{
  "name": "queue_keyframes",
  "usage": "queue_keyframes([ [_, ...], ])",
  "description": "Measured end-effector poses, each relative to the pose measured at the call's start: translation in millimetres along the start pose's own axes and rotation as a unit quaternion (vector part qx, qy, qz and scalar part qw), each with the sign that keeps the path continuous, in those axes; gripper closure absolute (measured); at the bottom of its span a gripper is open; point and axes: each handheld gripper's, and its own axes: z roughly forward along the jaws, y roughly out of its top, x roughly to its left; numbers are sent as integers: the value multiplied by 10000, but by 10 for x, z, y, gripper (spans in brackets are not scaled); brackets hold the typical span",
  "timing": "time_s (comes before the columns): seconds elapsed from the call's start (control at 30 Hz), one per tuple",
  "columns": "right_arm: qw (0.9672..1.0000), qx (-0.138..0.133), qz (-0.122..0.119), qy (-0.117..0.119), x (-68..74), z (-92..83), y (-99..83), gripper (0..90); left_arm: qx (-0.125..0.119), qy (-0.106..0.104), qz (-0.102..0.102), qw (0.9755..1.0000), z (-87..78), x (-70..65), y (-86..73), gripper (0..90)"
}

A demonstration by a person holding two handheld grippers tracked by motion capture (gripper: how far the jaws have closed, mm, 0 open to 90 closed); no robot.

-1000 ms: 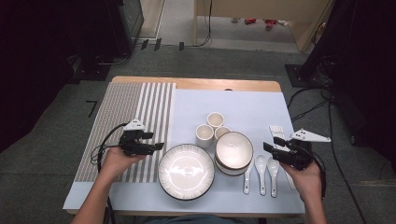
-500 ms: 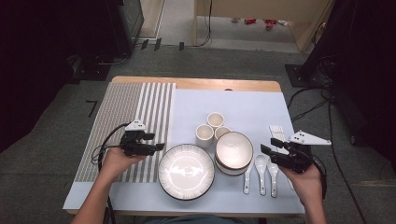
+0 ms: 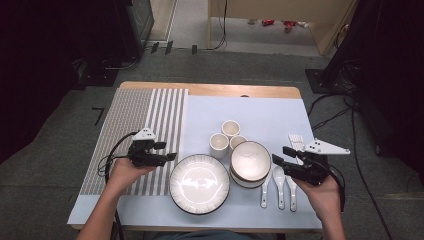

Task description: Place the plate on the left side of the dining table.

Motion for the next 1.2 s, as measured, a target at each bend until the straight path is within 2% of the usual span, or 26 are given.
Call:
queue_keyframes([
  [0.17, 9999, 16, -68, 97, 87, 30, 40, 465, -54, -35, -36, 10000, -21, 6, 10, 355],
  [0.37, 9995, -9, -168, 271, 209, 14, 105, 484, -7, -67, -32, 10000, -28, 2, 18, 376],
  [0.53, 9991, -3, -174, 391, 283, -14, 127, 500, -50, -57, 47, 10000, -43, -11, 19, 378],
  [0.73, 9987, 31, -225, 454, 366, 6, 140, 501, -27, -129, 137, 9998, -40, -66, 42, 379],
  [1.2, 9971, 150, -352, 663, 567, 79, 193, 511, -78, -199, 161, 9996, -62, -111, 77, 370],
])
